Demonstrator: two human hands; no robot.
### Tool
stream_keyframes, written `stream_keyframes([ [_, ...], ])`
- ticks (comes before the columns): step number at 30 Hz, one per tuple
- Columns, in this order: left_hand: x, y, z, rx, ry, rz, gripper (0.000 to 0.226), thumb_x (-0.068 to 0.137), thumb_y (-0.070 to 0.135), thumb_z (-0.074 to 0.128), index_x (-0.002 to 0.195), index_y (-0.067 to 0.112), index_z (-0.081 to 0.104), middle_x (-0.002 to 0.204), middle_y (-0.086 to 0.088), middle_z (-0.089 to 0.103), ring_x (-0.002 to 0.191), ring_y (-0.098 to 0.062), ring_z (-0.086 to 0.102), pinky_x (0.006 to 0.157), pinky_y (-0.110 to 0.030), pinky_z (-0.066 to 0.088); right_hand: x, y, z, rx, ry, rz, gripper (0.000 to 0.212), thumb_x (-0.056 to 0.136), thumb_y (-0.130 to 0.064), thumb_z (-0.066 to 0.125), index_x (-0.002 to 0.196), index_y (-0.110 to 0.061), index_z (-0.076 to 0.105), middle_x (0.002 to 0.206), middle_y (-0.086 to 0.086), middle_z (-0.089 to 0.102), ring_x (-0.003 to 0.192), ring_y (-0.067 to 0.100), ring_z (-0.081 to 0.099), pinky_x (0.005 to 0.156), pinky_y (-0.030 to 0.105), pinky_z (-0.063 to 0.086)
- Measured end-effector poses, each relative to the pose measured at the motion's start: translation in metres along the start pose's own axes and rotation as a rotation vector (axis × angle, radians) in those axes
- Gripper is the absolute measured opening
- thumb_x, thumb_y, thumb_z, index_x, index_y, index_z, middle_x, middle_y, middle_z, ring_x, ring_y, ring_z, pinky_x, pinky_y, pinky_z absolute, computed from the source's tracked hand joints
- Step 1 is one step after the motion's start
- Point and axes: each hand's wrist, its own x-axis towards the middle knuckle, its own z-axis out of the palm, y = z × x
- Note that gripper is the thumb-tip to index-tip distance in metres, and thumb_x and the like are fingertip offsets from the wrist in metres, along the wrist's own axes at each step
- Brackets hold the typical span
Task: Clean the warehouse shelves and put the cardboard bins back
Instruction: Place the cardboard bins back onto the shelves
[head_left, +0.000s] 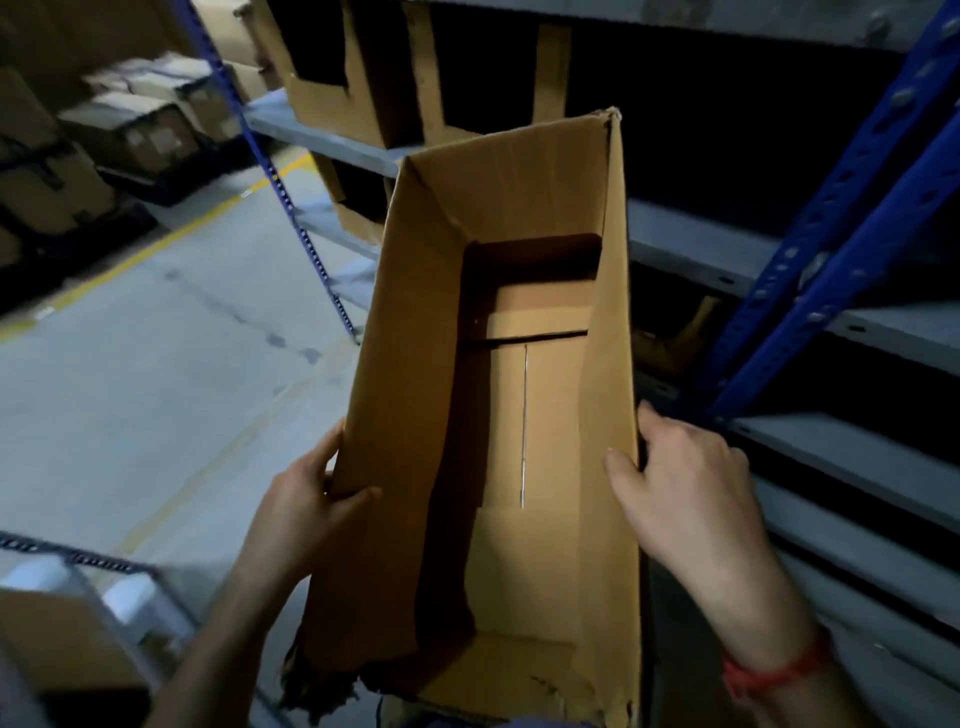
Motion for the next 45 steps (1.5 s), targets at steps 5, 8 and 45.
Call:
stream_keyframes([
  [5, -0.013, -0.033, -0.015, 0.051, 0.087, -0.137, 0.077, 0.086, 0.022, 0.079, 0.150, 0.041, 0.040, 0.103, 0.001, 0.076, 0.079, -0.008, 0.072, 0.072, -0.029, 0.059, 0.030, -0.029, 0.034, 0.047, -0.079, -0.115, 0.030, 0.098, -0.035, 0.051, 0.123, -0.021, 0.061, 0.110, 0.003, 0.069, 0.100, 0.021, 0.065, 0.082, 0.028, 0.047],
  [8, -0.015, -0.054, -0.018, 0.078, 0.148, -0.198, 0.076, 0.087, 0.021, 0.077, 0.151, 0.038, 0.038, 0.108, -0.006, 0.075, 0.083, -0.018, 0.072, 0.076, -0.035, 0.058, 0.050, -0.050, 0.060, 0.079, -0.139, -0.178, 0.027, 0.098, -0.033, 0.055, 0.121, -0.022, 0.064, 0.108, 0.002, 0.071, 0.097, 0.020, 0.066, 0.079, 0.024, 0.046],
  [45, 0.200, -0.404, -0.216, 0.039, 0.427, -0.673, 0.073, 0.093, 0.022, 0.069, 0.153, 0.035, 0.031, 0.103, 0.001, 0.070, 0.079, -0.011, 0.063, 0.068, -0.027, 0.055, 0.314, -0.481, 0.396, 0.176, -0.538, -0.541, 0.027, 0.094, -0.029, 0.059, 0.120, -0.027, 0.065, 0.079, -0.007, 0.064, 0.073, 0.015, 0.061, 0.068, 0.032, 0.053],
])
